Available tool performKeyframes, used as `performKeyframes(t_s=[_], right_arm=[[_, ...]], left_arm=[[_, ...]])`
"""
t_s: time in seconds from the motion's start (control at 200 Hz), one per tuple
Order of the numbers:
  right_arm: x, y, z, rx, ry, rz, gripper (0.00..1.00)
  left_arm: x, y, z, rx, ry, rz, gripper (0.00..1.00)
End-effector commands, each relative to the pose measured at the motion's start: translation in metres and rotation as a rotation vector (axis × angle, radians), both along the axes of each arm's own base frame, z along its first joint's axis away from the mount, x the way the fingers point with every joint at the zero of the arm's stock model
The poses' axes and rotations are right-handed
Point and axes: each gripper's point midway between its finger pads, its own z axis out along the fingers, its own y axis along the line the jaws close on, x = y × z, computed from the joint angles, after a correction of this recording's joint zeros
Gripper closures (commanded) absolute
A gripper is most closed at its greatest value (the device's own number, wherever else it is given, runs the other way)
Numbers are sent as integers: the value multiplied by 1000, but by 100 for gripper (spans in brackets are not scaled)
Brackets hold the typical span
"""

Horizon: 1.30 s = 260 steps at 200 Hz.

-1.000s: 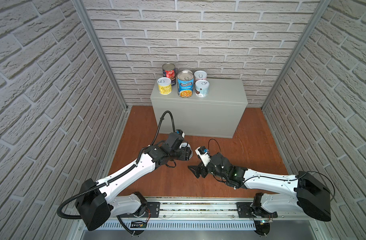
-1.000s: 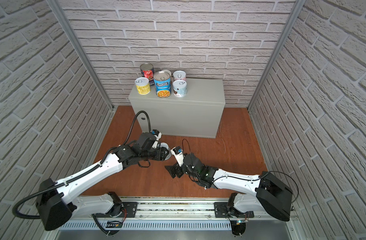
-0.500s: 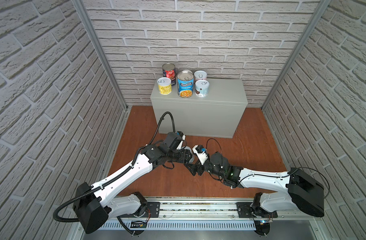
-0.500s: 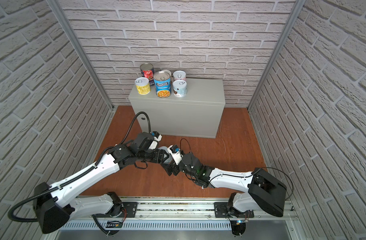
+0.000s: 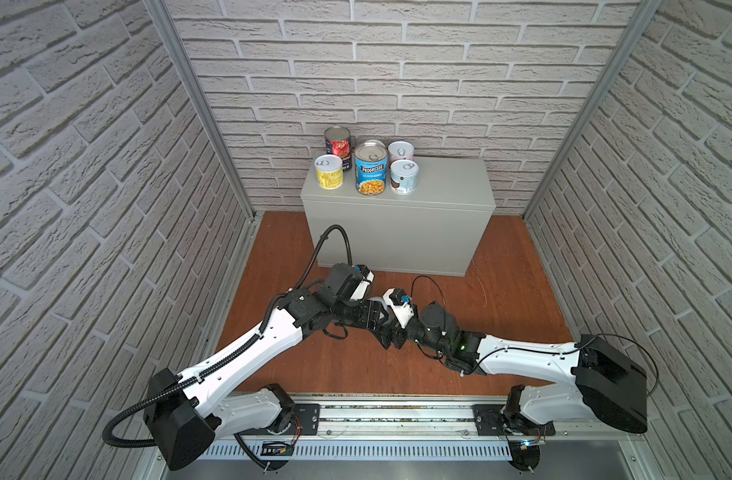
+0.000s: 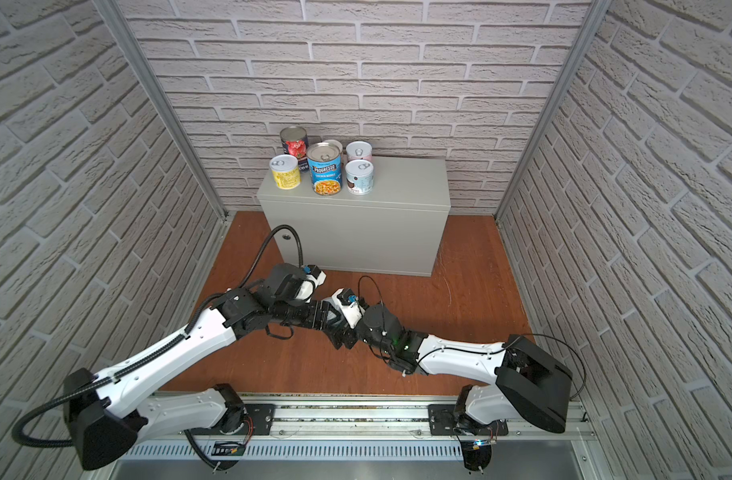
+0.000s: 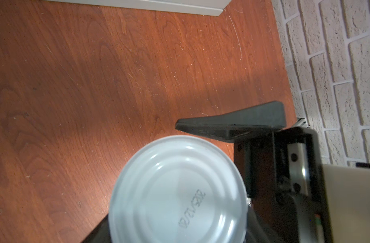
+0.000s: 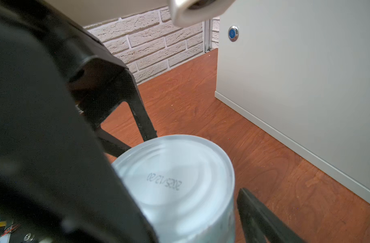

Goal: Place and organize the canned foods onto the counter
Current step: 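Close the right gripper around the white can held by the left gripper, then raise the white can with the right gripper while the left gripper opens and withdraws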

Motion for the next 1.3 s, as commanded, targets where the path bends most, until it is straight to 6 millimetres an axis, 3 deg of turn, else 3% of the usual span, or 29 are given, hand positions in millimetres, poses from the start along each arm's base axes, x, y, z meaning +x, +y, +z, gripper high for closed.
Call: performKeyframes(t_s=[0.0, 0.24, 0.405, 0.61, 0.815, 1.02, 1.19, 1.295], right_arm=[[6, 4, 28, 74, -61, -21, 12], [6, 1, 34, 109, -60, -36, 26], [13, -13, 40, 132, -64, -118, 28], [15, -22, 51, 141, -74, -160, 29], [25, -37, 50, 95, -54, -261, 30], [33, -57, 50, 39, -50, -374, 31], [37, -72, 63, 13, -63, -439, 30], [40, -78, 83, -25, -96, -462, 30]], left_arm=[[5, -11, 31, -119, -70, -10, 39], [7, -12, 29, -124, -70, -2, 39], [10, -12, 22, -151, -70, 30, 33], [11, -11, 13, -147, -63, 51, 2], [12, -1, 2, -102, -41, 76, 2], [15, 5, 10, -112, -78, 106, 2], [22, 21, 22, -121, -168, 173, 2], [23, 34, 27, -124, -221, 218, 2]])
